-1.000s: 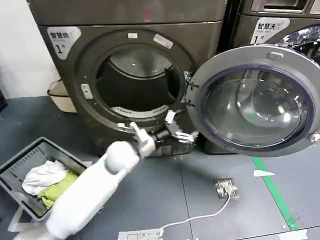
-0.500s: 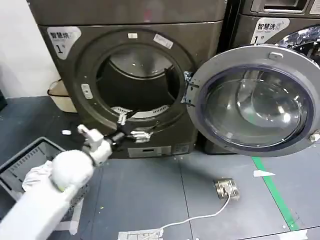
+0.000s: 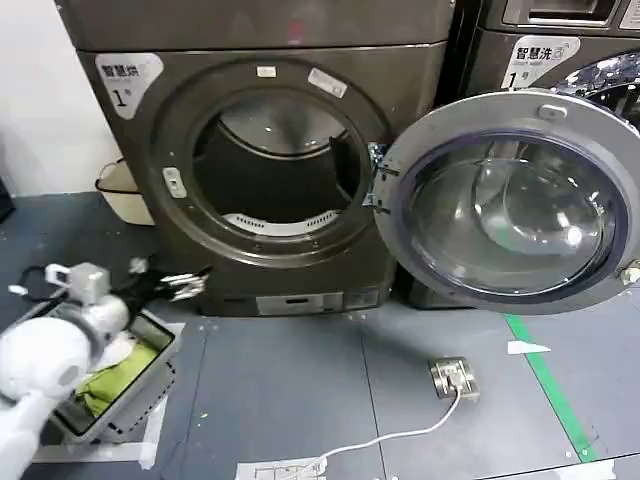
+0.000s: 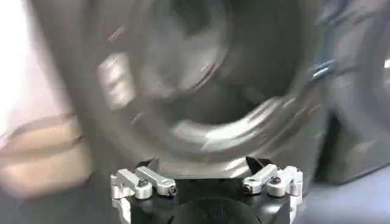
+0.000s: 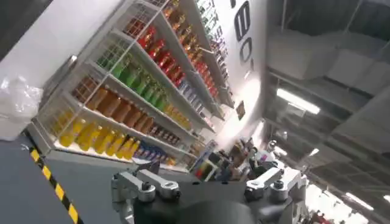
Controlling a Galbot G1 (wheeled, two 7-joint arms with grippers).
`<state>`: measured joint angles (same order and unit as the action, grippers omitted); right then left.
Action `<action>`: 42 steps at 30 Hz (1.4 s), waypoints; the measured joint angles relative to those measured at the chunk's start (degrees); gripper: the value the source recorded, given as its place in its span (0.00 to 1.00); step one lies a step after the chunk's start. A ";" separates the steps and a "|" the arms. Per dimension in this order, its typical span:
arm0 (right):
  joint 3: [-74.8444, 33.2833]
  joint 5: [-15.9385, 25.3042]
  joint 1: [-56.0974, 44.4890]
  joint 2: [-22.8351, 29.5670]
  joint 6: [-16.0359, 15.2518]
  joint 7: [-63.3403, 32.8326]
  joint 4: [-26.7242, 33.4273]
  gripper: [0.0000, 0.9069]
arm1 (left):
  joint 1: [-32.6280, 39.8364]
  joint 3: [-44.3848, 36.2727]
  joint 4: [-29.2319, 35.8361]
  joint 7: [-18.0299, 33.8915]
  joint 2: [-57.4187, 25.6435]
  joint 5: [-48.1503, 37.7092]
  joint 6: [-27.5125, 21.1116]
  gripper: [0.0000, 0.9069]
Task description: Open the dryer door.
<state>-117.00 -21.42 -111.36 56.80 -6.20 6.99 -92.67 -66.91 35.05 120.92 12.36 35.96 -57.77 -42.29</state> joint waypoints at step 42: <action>5.24 -4.56 4.04 2.74 0.69 1.06 -3.89 1.00 | 17.69 -13.36 -24.00 47.18 -19.98 -82.56 0.11 1.00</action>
<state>-111.76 -25.97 -107.32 59.54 -5.51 8.05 -96.56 -49.22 21.68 96.92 59.54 15.97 -140.33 -42.17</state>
